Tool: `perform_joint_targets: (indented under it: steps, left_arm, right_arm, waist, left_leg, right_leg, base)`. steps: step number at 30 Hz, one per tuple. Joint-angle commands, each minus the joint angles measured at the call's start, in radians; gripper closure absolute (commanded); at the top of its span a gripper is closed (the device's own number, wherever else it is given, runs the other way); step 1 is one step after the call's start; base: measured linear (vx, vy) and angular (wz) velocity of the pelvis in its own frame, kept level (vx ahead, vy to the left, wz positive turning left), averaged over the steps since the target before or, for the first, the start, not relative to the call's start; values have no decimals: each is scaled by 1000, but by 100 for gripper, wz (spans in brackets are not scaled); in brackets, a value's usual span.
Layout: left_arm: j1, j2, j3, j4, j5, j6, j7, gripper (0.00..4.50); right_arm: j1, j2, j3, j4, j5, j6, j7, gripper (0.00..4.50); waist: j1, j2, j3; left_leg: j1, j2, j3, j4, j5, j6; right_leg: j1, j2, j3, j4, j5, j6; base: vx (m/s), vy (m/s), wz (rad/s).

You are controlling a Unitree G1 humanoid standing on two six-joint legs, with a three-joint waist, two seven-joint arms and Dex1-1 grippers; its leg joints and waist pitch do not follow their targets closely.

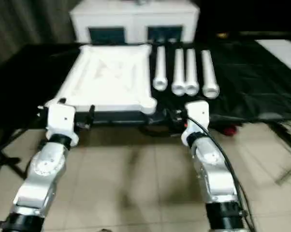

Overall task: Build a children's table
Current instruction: Move to table

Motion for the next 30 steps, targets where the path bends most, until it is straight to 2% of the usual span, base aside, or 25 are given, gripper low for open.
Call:
perform_joint_targets:
  steps: [1, 2, 4, 5, 6, 7, 8, 9, 10, 11, 12, 13, 14, 17, 18, 19, 20, 22, 24, 25, 26, 27, 28, 29, 30]
  left_arm:
    - [2, -3, -1, -13, -8, 2, -16, 0]
    - [2, -4, -2, -17, -9, 1, -19, 0]
    - [3, -4, -5, -21, -9, 1, -26, 0]
    - [4, -4, -6, -22, -8, 1, -27, 0]
    - [4, -3, -7, -23, -7, 1, -27, 0]
    - [6, -2, -8, -24, -8, 1, -30, 0]
    - [5, -1, -8, -25, -10, 1, -30, 0]
    - [5, -1, -8, -25, -10, 1, -30, 0]
    - [6, -1, -7, -25, -10, 2, -32, 0]
    - [6, -1, -7, -25, -10, 2, -32, 0]
    - [6, -1, -6, -26, -8, 3, -32, 0]
    - [6, -1, -6, -26, -7, 4, -33, 0]
    - [6, -2, -4, -26, -6, 4, -35, 0]
    - [5, -3, -2, -25, -4, 6, -36, 0]
    - [4, -3, -2, -24, -4, 6, -37, 0]
    - [3, -3, -1, -23, -3, 7, -36, 0]
    - [1, -4, 0, -22, -1, 11, -31, 0]
    - [0, -6, 3, -22, -1, 13, -25, 0]
    - [0, -8, 6, -21, -5, 13, -23, 0]
    - [0, -8, 10, -21, -9, 13, -22, 0]
    - [0, -8, 14, -21, -11, 14, -20, 0]
    - [1, -9, 21, -25, -16, 15, -17, 0]
    - [2, -9, 26, -28, -19, 16, -15, 0]
    - [3, -9, 31, -31, -20, 16, -14, 0]
    - [3, -8, 32, -32, -21, 16, -14, 0]
  right_arm:
    - [-5, 5, -1, -26, 18, 10, 6, 1]
    - [-6, 4, -1, -26, 16, 8, 5, 1]
    - [-8, 1, 2, -24, 12, 6, 2, 1]
    - [-8, 0, 2, -23, 11, 6, 2, 1]
    - [-9, 0, 2, -23, 10, 6, 2, 1]
    - [-10, -2, -3, -21, 8, 6, 3, 1]
    - [-10, -1, -6, -20, 7, 6, 4, 1]
    - [-10, -1, -6, -20, 7, 6, 4, 1]
    - [-11, -1, -12, -17, 6, 6, 2, 1]
    - [-11, -1, -12, -17, 6, 6, 2, 1]
    - [-11, -2, -15, -16, 7, 6, 2, 1]
    - [-12, -2, -17, -15, 7, 5, 2, 1]
    - [-12, -3, -18, -14, 8, 5, 2, 1]
    - [-14, -5, -15, -14, 5, 3, 0, 1]
    - [-15, -6, -13, -15, 1, 2, -1, 1]
    - [-16, -6, -13, -17, 1, 3, -2, 1]
    - [-17, -7, -13, -19, 0, 1, 1, 1]
    - [-17, -17, -2, -21, -14, -3, 6, 1]
    - [-17, -23, 10, -25, -19, -5, 18, 1]
    - [-17, -24, 16, -28, -23, -6, 26, 1]
    - [-18, -23, 20, -31, -20, -7, 35, 1]
    - [-21, -23, 28, -35, -22, -11, 43, 1]
    - [-22, -22, 33, -37, -24, -14, 46, 1]
    - [-25, -21, 39, -39, -23, -14, 50, 1]
    - [-25, -21, 40, -39, -23, -14, 51, 1]
  waist:
    - [-25, 15, -47]
    - [-23, -9, -23]
    - [-31, -17, -7]
    - [-34, -11, -2]
    - [-34, 0, 2]
    - [-17, 18, -2]
    - [11, 7, 9]
    - [17, -18, 6]
    - [31, -50, -19]
    - [62, -87, -17]
    - [77, -97, -25]
    - [92, -106, -26]
    - [86, -96, -34]
    - [96, -38, -47]
    - [91, 9, -58]
    - [68, 42, -74]
    - [4, 39, -94]
    - [-15, 16, -104]
    - [-17, -4, -74]
    - [-16, -12, -61]
    - [10, -111, -33]
    - [32, -107, -57]
    - [10, -100, -61]
    - [18, -81, -60]
    - [4, -72, -43]
  left_leg:
    - [82, 133, -33, -128, -629, -162]
    - [137, 112, 2, -109, -761, -161]
    - [188, 108, 20, -106, -832, -136]
    - [202, 127, 24, -136, -891, -116]
    - [188, 146, 29, -174, -942, -115]
    - [135, 201, 46, -280, -1060, -105]
    - [118, 223, 77, -322, -1121, -83]
    - [153, 246, 102, -314, -1099, -54]
    - [184, 183, 115, -208, -949, -61]
    - [97, 53, 107, 50, -424, 20]
    - [39, 43, 81, 88, -260, 72]
    - [-38, 26, 48, 120, -164, 117]
    - [-62, -25, 36, 109, -7, 126]
    - [-35, -12, 38, -13, 153, 182]
    - [15, 41, 16, -81, 155, 203]
    - [88, 88, -24, -97, 160, 243]
    - [238, 210, -192, -105, 28, 584]
    - [252, 230, -216, -94, 242, 661]
    - [171, 129, -109, -116, 278, 545]
    - [150, 115, -84, -131, 197, 516]
    - [-12, -41, -10, -86, -147, 373]
    - [-29, -67, -1, 22, -189, 337]
    - [-27, -22, -17, 120, -157, 221]
    - [-34, -16, -21, 118, -118, 168]
    - [-42, 11, -19, 112, -75, 118]
  right_leg:
    - [-21, -58, 89, -101, -185, -85]
    - [-54, -39, 76, -143, -480, -40]
    - [-73, -8, 45, -169, -604, -1]
    - [-56, 10, 22, -149, -573, 15]
    - [-32, 18, 10, -110, -518, 9]
    - [55, 8, 4, 59, -291, -19]
    - [75, 5, -1, 117, -199, -21]
    - [73, -17, 28, 126, -253, -21]
    - [67, -47, 100, 19, -525, -3]
    - [88, -173, 233, -192, -917, 5]
    - [135, -169, 271, -189, -928, 1]
    - [185, -170, 235, -162, -819, 34]
    - [187, -78, 176, -145, -402, 113]
    - [194, -16, 125, -178, -112, 74]
    - [187, 13, 70, -174, -51, 137]
    - [159, 36, 38, -129, -19, 174]
    - [-40, 43, 45, 114, -222, 121]
    - [-103, 13, 78, 159, -191, 153]
    - [-109, 27, 89, 151, 16, 163]
    - [-103, 25, 93, 126, 69, 132]
    - [42, -55, 164, -93, 110, 153]
    - [92, -149, 195, -127, -70, 202]
    - [106, -236, 168, -155, -277, 177]
    - [106, -228, 142, -149, -288, 174]
    - [104, -242, 91, -174, -351, 113]
  base:
    - [-78, 27, -10]
    - [-61, 28, -32]
    - [-37, 23, -56]
    - [-17, 14, -75]
    - [-24, 22, -92]
    - [-24, 22, -92]
    - [-46, -26, -82]
    - [1, -123, -75]
    - [1, -123, -75]
    - [108, -165, -81]
    - [172, -156, -60]
    - [172, -156, -60]
    - [166, -136, -21]
    - [170, -91, 12]
    - [278, 21, 3]
    - [278, 21, 3]
    - [265, 37, -20]
    - [242, -15, -29]
    - [201, -1, -14]
    - [186, 2, -9]
    - [176, -65, -6]
    - [151, -117, 15]
    - [151, -117, 15]
    - [139, -100, 39]
    - [156, -37, 40]
